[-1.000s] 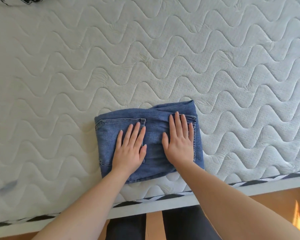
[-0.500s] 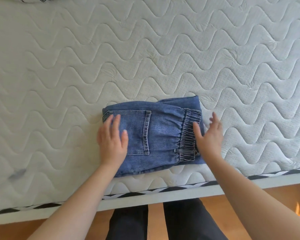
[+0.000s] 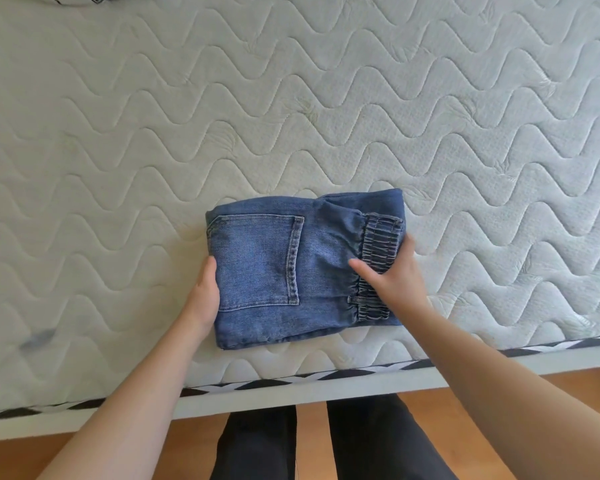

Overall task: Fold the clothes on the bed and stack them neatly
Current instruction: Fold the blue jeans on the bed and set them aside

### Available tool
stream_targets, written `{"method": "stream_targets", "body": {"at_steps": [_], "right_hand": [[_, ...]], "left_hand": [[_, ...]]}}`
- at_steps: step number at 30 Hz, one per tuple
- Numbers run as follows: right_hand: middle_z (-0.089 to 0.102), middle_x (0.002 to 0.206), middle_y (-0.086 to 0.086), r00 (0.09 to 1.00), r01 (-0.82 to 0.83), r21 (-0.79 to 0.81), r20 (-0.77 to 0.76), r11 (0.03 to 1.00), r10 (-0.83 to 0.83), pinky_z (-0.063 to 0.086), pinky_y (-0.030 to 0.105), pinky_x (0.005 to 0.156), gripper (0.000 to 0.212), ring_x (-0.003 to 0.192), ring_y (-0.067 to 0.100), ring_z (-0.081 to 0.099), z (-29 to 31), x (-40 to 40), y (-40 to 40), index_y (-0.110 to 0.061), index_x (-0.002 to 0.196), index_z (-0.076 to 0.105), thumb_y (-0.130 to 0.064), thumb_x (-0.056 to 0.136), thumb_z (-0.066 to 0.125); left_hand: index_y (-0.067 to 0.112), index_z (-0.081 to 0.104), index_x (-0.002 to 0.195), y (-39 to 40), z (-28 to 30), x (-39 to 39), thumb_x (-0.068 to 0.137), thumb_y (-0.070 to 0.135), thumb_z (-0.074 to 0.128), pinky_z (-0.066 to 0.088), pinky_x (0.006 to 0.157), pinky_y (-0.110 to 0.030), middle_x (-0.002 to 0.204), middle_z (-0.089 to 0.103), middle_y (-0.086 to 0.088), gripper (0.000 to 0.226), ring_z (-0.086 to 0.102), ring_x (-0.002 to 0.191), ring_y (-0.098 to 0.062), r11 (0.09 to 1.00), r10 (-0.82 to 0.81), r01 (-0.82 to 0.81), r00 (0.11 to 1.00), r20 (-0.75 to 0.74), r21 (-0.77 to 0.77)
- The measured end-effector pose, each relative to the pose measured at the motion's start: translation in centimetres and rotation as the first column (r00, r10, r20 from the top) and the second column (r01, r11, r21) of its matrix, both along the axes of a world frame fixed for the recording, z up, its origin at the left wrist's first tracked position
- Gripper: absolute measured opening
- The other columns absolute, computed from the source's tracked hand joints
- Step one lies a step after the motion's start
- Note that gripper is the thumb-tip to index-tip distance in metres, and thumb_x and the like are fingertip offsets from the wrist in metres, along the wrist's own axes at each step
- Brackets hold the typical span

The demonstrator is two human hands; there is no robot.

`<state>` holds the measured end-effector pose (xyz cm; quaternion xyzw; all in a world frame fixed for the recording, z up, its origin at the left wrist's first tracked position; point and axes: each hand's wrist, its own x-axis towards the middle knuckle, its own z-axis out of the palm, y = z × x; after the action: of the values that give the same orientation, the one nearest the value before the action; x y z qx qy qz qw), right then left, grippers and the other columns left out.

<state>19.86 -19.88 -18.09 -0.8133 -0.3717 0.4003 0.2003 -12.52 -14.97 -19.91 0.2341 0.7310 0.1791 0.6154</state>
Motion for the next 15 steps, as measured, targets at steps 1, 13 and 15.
{"method": "stream_targets", "body": {"at_steps": [1,13,15], "right_hand": [[0.06,0.116,-0.012,1.0,-0.018,0.008,0.014,1.0,0.018,0.048,0.037,0.087,0.087,0.109,0.019,0.062,0.0,-0.2,-0.1,-0.031,0.125,0.033,-0.069,0.061,0.078],[0.059,0.094,-0.026,1.0,0.011,0.058,-0.002,0.998,-0.011,0.045,0.021,0.072,0.065,0.085,-0.003,0.061,3.8,-0.5,0.4,-0.034,0.129,0.039,-0.044,0.077,0.079],[0.062,0.087,-0.033,0.998,0.052,0.074,-0.028,0.996,-0.05,0.04,0.007,0.061,0.06,0.078,-0.017,0.058,7.0,-1.1,-0.5,-0.042,0.122,0.039,-0.045,0.077,0.079]], "left_hand": [[0.033,0.066,0.114,-0.3,0.0,0.0,0.075,0.077,0.043,0.042,0.108,-0.045,0.119,0.07,0.003,0.064,0.063,0.115,-0.017,1.0,-0.011,0.011,1.0,0.024,0.004],[0.047,0.048,0.114,0.3,4.2,0.1,0.075,0.038,0.079,0.054,0.089,-0.038,0.111,0.065,0.017,0.051,0.066,0.099,-0.006,0.925,-0.239,0.271,0.96,-0.148,0.266],[0.049,0.047,0.116,0.0,7.4,-0.3,0.079,0.033,0.079,0.052,0.082,-0.028,0.107,0.065,0.024,0.052,0.065,0.098,0.001,0.901,-0.249,0.289,0.955,-0.16,0.324]]}}
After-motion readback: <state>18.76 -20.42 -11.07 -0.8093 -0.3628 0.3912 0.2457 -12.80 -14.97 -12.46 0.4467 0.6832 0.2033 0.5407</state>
